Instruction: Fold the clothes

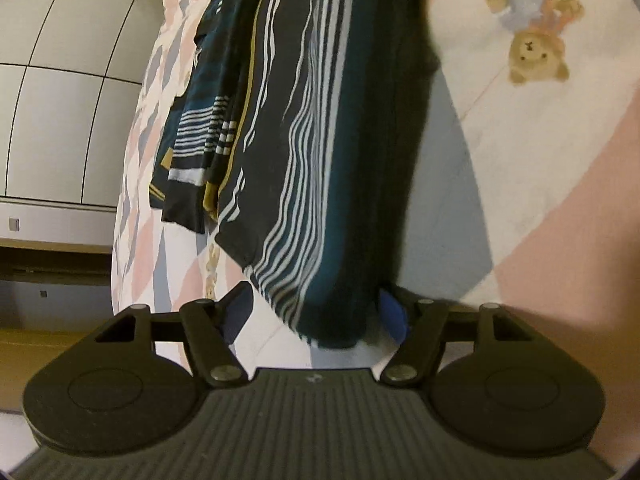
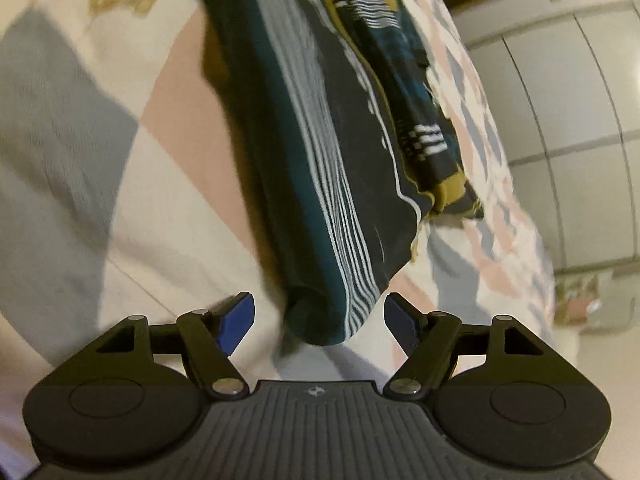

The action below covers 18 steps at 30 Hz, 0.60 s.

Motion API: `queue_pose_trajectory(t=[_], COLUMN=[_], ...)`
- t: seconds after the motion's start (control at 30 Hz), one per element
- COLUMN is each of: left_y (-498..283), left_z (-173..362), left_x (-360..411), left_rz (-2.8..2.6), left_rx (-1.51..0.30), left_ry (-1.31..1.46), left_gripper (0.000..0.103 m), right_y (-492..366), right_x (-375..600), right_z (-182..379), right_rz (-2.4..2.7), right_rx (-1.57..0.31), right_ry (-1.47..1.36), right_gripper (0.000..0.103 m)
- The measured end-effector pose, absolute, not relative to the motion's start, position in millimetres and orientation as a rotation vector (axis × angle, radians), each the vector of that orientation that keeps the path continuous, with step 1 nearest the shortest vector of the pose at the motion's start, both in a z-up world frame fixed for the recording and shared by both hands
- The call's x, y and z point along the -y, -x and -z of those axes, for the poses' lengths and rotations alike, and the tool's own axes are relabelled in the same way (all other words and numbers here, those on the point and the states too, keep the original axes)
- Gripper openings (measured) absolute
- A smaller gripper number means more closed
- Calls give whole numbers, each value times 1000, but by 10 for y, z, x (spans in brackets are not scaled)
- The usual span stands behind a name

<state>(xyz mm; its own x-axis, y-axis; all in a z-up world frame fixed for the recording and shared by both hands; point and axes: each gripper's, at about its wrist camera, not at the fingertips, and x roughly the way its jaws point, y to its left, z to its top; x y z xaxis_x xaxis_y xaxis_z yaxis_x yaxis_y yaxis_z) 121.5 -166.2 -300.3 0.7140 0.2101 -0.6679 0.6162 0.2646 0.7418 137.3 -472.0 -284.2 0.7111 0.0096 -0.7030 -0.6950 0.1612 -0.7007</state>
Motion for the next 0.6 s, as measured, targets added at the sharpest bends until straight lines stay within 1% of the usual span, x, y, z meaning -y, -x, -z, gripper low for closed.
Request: queue_pose_trajectory(t=[0.17, 0.2, 0.23, 0.27, 0.3, 0.33, 0.4, 0.43, 0.5, 0.6], left_y=[-1276, -1273, -1271, -1277, -1274, -1271, -1340, -1414, -1630, -2080], left_z=[3132, 3144, 3156, 3144, 3127, 3109, 2979, 2868, 2571, 2065], left_x=[1617, 1608, 1598, 1575, 1555, 1536, 1507, 1499, 1452, 1323], left_rz=[354, 369, 385, 415, 433, 452, 485, 501, 515, 510], left_rx=[-733, -729, -725, -738, -739, -741, -768, -803, -875, -958], left_ry=[-1342, -1349, -1356, -1351, -1351, -1351, -1323, -1279, -1146, -951], left_gripper=[65, 59, 46, 38, 26, 21, 16, 14, 12, 12], right_y=[-1465, -1484, -1503, -1522, -1548, -1596, -1706, -1763, -2031, -2431], right_x=[4778, 4795, 4812, 4829, 4849, 4838, 4886, 4909, 4942, 4992], right_z=[3119, 3169, 3219, 3269, 3310, 3318, 3260, 3228, 2953, 2540], right_rz=[-575, -581, -587, -594, -606, -624, -697, -733, -786, -862], right_rx=[-537, -515, -493, -471, -448, -444, -499, -527, -603, -713], right_ry=[1478, 1498, 1519, 1540, 1562, 1571, 1532, 1511, 1415, 1266], right_gripper=[73, 72, 72, 71, 64, 58, 32, 31, 19, 13])
